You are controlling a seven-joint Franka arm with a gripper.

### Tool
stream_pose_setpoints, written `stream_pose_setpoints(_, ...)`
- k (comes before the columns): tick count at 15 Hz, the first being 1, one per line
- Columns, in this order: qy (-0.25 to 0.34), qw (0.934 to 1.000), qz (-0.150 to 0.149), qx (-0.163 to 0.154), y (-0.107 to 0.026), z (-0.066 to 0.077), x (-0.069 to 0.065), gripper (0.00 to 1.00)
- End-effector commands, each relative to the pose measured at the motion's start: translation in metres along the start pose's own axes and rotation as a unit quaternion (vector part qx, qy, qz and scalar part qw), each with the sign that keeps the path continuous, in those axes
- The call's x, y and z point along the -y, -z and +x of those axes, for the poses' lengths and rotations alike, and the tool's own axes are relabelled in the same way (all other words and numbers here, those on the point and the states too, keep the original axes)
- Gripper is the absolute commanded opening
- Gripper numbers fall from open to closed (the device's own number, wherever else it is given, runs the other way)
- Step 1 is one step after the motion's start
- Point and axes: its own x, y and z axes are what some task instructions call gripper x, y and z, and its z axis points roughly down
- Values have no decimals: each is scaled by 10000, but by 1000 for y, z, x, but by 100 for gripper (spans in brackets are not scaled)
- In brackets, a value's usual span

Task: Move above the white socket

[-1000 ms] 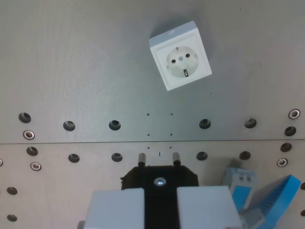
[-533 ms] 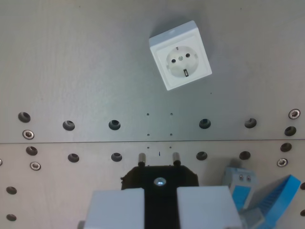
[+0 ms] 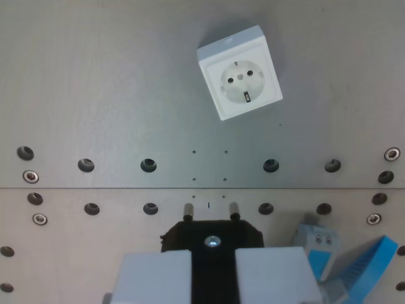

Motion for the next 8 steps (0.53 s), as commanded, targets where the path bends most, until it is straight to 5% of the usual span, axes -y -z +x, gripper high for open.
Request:
stream_pose_setpoints(1, 341, 9990, 15, -292, -11, -1, -5, 0)
stream_pose_setpoints(8, 655, 9971, -10, -392, -40, -3, -10, 0)
